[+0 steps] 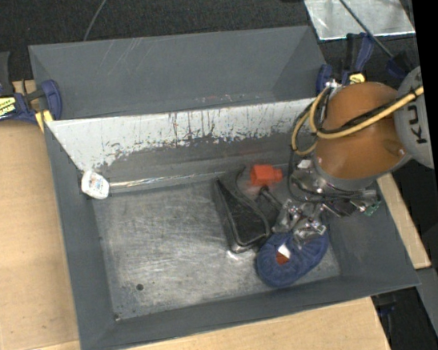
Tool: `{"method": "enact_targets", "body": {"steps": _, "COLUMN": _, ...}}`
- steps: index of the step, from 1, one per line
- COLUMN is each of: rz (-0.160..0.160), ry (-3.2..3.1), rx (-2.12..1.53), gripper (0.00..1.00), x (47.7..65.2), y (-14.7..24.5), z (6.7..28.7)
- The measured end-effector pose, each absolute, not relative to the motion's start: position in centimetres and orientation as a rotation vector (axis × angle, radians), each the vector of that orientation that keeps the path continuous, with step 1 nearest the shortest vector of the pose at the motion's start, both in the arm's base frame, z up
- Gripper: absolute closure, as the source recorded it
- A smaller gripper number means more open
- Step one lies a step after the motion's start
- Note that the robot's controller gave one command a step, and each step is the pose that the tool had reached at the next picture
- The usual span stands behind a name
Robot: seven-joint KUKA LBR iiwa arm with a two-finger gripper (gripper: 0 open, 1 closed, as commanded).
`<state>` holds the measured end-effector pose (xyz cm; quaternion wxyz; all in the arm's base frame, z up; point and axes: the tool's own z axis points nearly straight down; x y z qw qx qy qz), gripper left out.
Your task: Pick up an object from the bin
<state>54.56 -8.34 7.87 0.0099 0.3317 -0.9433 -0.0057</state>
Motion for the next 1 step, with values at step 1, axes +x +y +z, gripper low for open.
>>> {"method": "enact_targets", "body": {"steps": 1, "rz": 0.009, "ry": -2.844, "rx": 1.356, "gripper": 1.0, "x": 52.83, "y": -9.97, "z": 25.79}}
